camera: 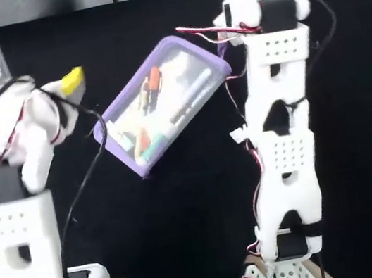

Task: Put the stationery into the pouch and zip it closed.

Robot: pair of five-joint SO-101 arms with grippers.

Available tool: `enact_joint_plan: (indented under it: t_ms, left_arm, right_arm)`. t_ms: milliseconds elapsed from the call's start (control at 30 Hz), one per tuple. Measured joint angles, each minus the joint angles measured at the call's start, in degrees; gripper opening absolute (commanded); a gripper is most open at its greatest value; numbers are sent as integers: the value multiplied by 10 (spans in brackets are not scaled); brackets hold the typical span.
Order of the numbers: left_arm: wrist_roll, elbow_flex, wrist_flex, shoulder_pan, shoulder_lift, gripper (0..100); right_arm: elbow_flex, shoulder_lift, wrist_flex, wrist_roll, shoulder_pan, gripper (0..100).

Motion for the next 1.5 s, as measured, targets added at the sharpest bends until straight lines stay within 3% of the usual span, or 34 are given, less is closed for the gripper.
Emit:
enact_joint_plan:
  t_ms: [100,300,500,700,1033,1133,1267,1500]
  left_arm:
    - [0,-1,27,-2,-50,123]
    - [0,-1,93,-2,-113,233]
    - [0,-1,129,-2,-142,253]
    - [0,28,117,-1,-154,253]
    - [0,101,79,-1,-152,252]
    - [0,101,72,-1,-152,212]
    - [0,95,68,-1,-152,51]
    - [1,88,98,-1,-216,29]
  right_arm:
    - [0,-54,0,0,-9,428]
    - [25,-106,1,7,-30,428]
    - [263,-116,1,164,-43,428]
    - [440,-116,1,243,-53,428]
    - [390,-116,1,304,32,427]
    - [324,-117,1,276,49,427]
    - [212,-118,1,181,67,416]
    - [130,-118,1,-30,97,154]
